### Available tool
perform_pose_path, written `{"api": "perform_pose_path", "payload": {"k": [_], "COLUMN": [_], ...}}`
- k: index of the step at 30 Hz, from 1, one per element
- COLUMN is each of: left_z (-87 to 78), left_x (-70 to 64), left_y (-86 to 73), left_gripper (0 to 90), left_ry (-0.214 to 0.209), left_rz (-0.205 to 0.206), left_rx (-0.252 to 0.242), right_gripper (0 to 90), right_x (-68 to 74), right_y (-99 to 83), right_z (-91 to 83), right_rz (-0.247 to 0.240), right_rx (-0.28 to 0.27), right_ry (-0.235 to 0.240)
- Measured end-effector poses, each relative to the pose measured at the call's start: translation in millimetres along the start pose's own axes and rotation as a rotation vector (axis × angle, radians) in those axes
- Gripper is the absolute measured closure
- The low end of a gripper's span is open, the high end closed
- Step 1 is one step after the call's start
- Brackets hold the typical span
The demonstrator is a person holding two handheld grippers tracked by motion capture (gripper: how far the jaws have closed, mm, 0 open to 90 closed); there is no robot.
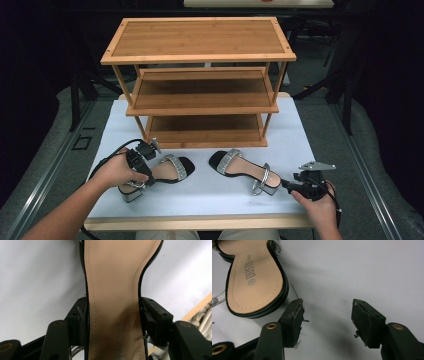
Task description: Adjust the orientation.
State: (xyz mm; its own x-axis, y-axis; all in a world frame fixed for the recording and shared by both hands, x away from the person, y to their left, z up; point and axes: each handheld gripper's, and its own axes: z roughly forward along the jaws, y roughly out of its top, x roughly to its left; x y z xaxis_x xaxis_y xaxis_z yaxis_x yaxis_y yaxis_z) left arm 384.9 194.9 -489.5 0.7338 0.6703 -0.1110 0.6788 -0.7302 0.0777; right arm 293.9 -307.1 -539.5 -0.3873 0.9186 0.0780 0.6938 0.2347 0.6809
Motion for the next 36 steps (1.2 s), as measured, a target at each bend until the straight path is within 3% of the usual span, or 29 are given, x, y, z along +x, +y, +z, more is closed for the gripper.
{"api": "perform_pose_path", "payload": {"k": [5,8,14,15,17,18,23,36], "left_z": [-6.4,-10.6,-16.0,-15.3,-15.1,-15.1,-13.7,1.8], "left_x": [0.5,3.6,15.6,17.5,20.2,20.2,23.5,25.3], "left_y": [0.1,0.2,6.4,8.3,11.3,11.3,24.2,40.6], "left_gripper": [42.8,42.8,42.8,42.9,42.8,42.9,42.9,42.9], "left_ry": [0.001,-0.009,-0.005,-0.002,0.012,0.012,0.045,0.049], "left_rz": [0.003,-0.016,-0.099,-0.145,-0.196,-0.196,-0.294,-0.391], "left_rx": [-0.014,-0.035,-0.082,-0.101,-0.107,-0.107,-0.151,-0.198], "right_gripper": [41.9,41.9,41.9,41.9,41.9,41.9,41.9,41.8], "right_x": [0.2,0.1,0.0,0.0,0.1,0.1,-0.4,-2.2], "right_y": [0.1,0.0,-0.1,-0.1,-0.2,-0.2,-0.7,-1.3], "right_z": [0.0,0.1,0.2,0.2,0.9,0.9,1.1,1.2], "right_rz": [-0.001,0.002,0.004,0.001,0.001,0.001,0.003,0.005], "right_rx": [0.000,-0.003,-0.005,-0.003,-0.002,-0.002,-0.002,-0.004], "right_ry": [0.000,0.000,-0.001,-0.001,-0.001,-0.001,0.001,0.002]}}
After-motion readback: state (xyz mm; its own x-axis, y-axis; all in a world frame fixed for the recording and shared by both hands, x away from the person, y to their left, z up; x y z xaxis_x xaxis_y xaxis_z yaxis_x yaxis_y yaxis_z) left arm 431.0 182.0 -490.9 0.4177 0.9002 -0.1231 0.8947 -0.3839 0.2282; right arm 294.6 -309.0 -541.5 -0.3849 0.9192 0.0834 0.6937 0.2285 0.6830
